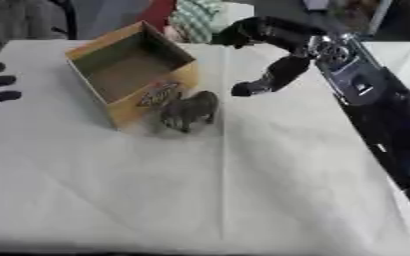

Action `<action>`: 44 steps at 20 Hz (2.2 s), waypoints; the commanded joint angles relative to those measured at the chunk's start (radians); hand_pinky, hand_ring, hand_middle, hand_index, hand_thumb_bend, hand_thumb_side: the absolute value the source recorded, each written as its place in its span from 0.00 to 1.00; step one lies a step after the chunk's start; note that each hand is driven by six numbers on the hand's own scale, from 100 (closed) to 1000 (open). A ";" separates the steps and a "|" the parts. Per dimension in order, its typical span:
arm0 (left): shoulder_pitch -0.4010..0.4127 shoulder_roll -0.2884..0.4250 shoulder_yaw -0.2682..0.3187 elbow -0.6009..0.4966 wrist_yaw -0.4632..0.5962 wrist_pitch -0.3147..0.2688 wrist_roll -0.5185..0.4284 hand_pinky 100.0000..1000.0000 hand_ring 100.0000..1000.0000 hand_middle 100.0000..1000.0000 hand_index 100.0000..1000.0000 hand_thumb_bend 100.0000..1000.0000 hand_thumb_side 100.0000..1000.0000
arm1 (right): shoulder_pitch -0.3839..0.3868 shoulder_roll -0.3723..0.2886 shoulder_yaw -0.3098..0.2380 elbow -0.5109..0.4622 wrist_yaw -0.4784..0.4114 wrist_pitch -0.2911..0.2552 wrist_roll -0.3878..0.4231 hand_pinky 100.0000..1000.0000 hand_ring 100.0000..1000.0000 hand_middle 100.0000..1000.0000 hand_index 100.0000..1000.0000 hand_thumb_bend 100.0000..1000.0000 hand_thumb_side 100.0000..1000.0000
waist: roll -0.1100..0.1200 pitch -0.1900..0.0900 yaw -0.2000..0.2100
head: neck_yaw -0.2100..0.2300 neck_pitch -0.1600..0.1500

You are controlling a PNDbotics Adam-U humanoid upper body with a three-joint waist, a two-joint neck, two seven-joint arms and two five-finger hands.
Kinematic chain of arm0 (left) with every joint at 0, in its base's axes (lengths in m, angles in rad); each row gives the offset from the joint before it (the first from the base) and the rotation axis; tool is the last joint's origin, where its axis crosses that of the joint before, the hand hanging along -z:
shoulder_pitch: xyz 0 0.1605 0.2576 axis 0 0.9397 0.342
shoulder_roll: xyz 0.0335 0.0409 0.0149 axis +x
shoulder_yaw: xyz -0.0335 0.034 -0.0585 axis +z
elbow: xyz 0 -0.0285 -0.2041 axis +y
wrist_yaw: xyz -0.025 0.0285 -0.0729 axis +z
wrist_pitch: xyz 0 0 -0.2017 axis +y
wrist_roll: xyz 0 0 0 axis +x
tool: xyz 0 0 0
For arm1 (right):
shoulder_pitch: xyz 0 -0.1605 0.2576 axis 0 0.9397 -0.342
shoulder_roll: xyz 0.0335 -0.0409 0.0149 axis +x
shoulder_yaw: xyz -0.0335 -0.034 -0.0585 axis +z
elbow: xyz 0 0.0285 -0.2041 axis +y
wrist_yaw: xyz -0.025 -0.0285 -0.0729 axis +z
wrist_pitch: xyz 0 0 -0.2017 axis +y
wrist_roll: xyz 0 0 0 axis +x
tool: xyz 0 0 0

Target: Pick up objects on the table and place them in the box.

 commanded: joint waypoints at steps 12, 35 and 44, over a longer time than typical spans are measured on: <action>-0.026 -0.002 -0.008 -0.018 0.005 0.002 -0.015 0.59 0.64 0.63 0.74 0.12 0.85 | -0.051 0.090 -0.013 0.180 0.192 -0.085 -0.031 0.81 0.86 0.80 0.90 0.51 0.36 | 0.006 -0.006 0.022 | -0.016 -0.008; -0.028 -0.005 -0.011 -0.019 0.008 0.003 -0.018 0.59 0.64 0.63 0.74 0.12 0.85 | -0.058 0.146 -0.028 0.300 0.330 -0.114 -0.075 0.81 0.82 0.74 0.83 0.47 0.37 | 0.007 0.000 0.035 | -0.021 -0.010; -0.027 -0.006 -0.010 -0.018 0.009 0.003 -0.018 0.59 0.64 0.63 0.74 0.13 0.85 | -0.054 0.157 -0.037 0.333 0.369 -0.110 -0.129 0.70 0.69 0.58 0.70 0.31 0.32 | 0.008 0.001 0.034 | -0.020 -0.010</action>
